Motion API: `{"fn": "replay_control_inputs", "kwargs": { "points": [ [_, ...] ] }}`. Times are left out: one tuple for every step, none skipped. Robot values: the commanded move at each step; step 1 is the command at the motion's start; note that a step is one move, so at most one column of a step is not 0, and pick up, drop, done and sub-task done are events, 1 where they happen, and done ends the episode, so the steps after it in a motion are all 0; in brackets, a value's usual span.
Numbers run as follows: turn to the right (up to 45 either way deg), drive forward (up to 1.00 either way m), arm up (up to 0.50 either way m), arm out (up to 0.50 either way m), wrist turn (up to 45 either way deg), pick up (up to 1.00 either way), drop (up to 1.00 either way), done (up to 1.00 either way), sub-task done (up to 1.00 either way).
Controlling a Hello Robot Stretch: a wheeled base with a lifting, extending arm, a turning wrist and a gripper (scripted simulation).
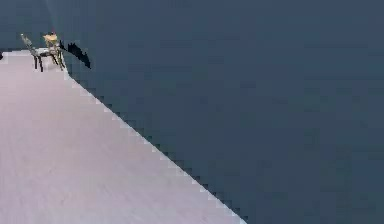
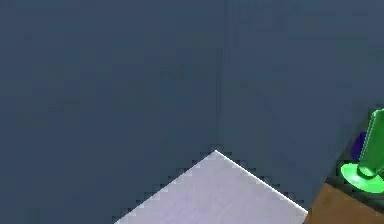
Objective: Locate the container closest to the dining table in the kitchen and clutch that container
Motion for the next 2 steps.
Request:
{"fn": "replay_control_inputs", "kwargs": {
  "points": [
    [-42.0,0.00,0.00,0.00,0.0,0.00,0.00,0.00,0.00],
    [0.0,0.90,0.00,0.00,0.0,0.00,0.00,0.00,0.00]
  ]
}}
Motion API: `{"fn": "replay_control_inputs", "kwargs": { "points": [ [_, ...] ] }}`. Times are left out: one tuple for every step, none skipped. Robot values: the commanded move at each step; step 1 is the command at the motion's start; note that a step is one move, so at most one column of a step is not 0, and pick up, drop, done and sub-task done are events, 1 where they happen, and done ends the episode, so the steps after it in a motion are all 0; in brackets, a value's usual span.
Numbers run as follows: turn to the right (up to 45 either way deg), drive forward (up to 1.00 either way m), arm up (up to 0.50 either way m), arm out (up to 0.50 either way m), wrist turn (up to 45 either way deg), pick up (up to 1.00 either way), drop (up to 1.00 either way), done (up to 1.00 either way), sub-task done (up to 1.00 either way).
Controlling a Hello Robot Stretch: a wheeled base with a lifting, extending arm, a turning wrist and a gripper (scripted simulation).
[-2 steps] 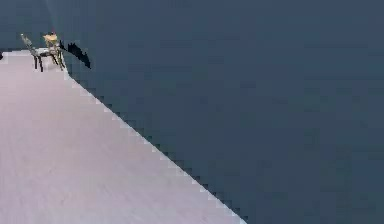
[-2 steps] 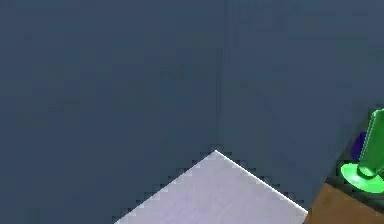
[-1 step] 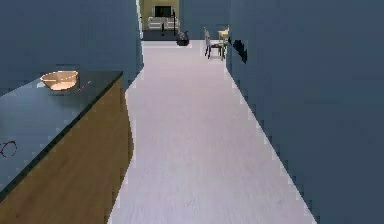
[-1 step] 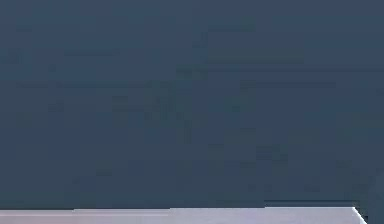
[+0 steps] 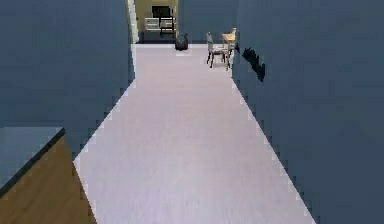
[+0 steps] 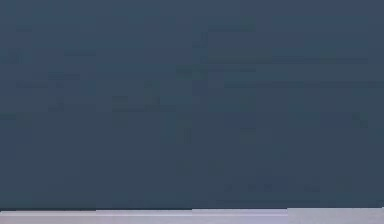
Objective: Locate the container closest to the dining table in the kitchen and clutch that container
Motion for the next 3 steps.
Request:
{"fn": "replay_control_inputs", "kwargs": {
  "points": [
    [-45.0,0.00,0.00,0.00,0.0,0.00,0.00,0.00,0.00],
    [-45.0,0.00,0.00,0.00,0.0,0.00,0.00,0.00,0.00],
    [-45.0,0.00,0.00,0.00,0.0,0.00,0.00,0.00,0.00]
  ]
}}
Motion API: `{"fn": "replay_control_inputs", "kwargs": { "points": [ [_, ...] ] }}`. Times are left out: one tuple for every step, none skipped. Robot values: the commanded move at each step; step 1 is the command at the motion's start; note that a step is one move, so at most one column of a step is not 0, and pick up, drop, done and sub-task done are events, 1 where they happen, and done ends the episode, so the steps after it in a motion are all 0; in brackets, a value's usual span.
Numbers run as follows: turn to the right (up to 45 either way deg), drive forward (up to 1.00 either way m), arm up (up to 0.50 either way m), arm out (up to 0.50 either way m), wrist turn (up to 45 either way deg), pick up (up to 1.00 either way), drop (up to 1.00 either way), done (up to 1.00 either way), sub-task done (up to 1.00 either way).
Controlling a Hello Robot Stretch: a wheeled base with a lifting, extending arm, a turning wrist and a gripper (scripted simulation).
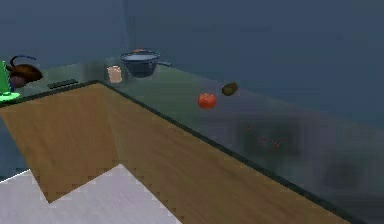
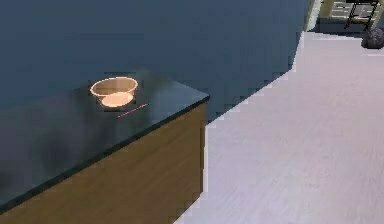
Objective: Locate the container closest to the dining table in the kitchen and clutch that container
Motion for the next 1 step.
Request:
{"fn": "replay_control_inputs", "kwargs": {
  "points": [
    [-15.0,0.00,0.00,0.00,0.0,0.00,0.00,0.00,0.00]
  ]
}}
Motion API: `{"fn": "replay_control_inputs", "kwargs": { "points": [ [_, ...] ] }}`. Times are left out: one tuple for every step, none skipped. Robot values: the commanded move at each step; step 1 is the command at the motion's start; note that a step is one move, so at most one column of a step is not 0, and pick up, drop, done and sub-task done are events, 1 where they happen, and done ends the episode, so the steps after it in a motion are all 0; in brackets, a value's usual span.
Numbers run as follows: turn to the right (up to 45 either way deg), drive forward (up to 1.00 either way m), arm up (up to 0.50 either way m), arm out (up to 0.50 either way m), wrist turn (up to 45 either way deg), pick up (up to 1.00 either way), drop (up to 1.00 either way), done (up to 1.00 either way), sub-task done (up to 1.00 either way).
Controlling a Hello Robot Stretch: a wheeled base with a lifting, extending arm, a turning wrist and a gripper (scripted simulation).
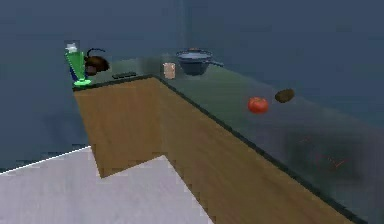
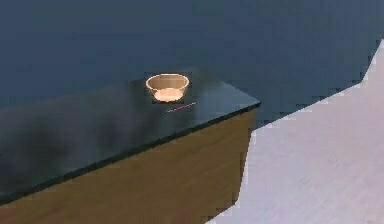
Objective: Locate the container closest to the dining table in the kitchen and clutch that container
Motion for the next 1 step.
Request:
{"fn": "replay_control_inputs", "kwargs": {
  "points": [
    [45.0,0.00,0.00,0.00,0.0,0.00,0.00,0.00,0.00]
  ]
}}
